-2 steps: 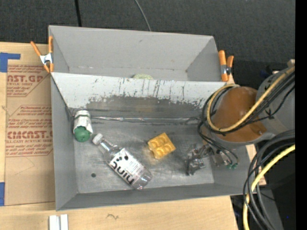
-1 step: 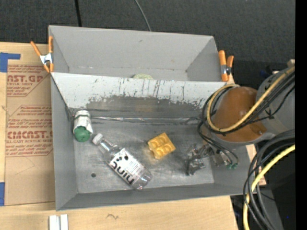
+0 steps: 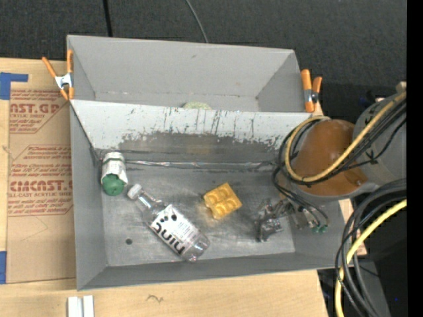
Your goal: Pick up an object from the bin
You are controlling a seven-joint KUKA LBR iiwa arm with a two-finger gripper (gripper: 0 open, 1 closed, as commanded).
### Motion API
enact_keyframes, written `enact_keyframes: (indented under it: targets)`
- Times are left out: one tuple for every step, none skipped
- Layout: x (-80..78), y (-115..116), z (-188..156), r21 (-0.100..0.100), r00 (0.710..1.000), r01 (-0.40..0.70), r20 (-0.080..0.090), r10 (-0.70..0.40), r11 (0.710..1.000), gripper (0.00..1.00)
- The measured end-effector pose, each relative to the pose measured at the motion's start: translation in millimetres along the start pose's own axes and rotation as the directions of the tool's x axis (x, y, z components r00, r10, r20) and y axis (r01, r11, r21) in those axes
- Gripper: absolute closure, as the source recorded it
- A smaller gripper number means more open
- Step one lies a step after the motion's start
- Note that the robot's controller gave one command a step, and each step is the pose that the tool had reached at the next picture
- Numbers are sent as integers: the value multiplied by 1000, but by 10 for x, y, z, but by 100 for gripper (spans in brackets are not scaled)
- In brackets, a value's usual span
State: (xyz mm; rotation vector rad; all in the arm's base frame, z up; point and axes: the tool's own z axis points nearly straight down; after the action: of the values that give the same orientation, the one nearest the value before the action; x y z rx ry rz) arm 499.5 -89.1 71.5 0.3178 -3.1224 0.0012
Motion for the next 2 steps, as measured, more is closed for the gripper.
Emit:
enact_keyframes:
  targets:
    - [0,0,0,0,1000,0,0,0,1000,100]
    - [0,0,0,0,1000,0,0,0,1000,100]
